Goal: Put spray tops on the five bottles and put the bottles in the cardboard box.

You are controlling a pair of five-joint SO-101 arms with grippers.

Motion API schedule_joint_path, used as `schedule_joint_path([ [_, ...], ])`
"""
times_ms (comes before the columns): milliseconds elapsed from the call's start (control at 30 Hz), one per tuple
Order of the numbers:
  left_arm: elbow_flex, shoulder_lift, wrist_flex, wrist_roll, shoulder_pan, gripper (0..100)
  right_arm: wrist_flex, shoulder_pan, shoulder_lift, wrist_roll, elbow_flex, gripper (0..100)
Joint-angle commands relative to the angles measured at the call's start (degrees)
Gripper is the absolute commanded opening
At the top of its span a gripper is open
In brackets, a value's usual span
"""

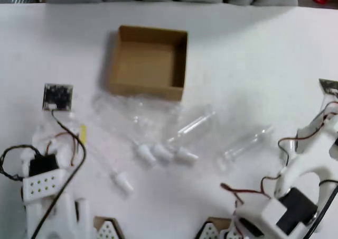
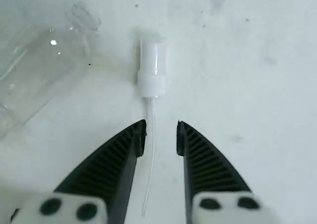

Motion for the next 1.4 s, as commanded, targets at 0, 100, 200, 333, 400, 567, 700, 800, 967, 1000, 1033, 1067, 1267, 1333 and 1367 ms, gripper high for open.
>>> schedule_joint_path([
  [0,-0.53,-1.45,-1.41,-0.62,0.48,3,-1.45,0.66,-3.91,0.53,2.73,11.1],
  [100,-0.53,-1.45,-1.41,-0.62,0.48,3,-6.29,-0.4,-4.35,0.53,7.03,12.2],
  [200,-0.53,-1.45,-1.41,-0.62,0.48,3,-11.38,-1.63,-3.91,0.18,10.11,12.4],
  [333,-0.53,-1.45,-1.41,-0.62,0.48,3,-17.1,-3.47,-3.91,0.09,13.45,12.4],
  [400,-0.53,-1.45,-1.41,-0.62,0.48,3,-18.77,-4.35,-3.91,0.09,14.42,12.4],
  [567,-0.53,-1.45,-1.41,-0.62,0.48,3,-21.05,-4.0,-3.82,0.09,15.12,14.3],
  [700,-0.53,-1.45,-1.41,-0.62,0.48,3,-21.32,-4.0,-3.21,0.53,15.91,18.4],
  [800,-0.53,-1.45,-1.41,-0.62,0.48,3,-22.29,-4.44,-0.66,0.35,15.91,16.6],
  [967,-0.53,-1.45,-1.41,-0.62,0.48,3,-22.29,-4.53,5.23,0.18,12.66,16.3],
  [1000,-0.53,-1.45,-1.41,-0.62,0.48,3,-22.2,-4.44,6.29,0.09,11.87,16.3],
  [1033,-0.53,-1.45,-1.41,-0.62,0.48,3,-22.2,-4.35,7.34,0.09,11.08,16.3],
  [1067,-0.53,-1.45,-1.41,-0.62,0.48,3,-22.2,-4.26,8.31,0.09,10.46,16.3],
  [1267,-0.53,-1.45,-1.41,-1.23,0.48,3,-22.2,-4.53,12.79,0.09,7.38,16.2],
  [1333,-0.53,-1.45,-1.41,-2.46,0.48,3,-22.2,-4.7,13.49,0.09,6.59,15.0],
  [1367,-0.53,-1.45,-1.41,-2.64,0.48,3,-22.2,-4.7,13.49,0.09,6.33,13.0],
])
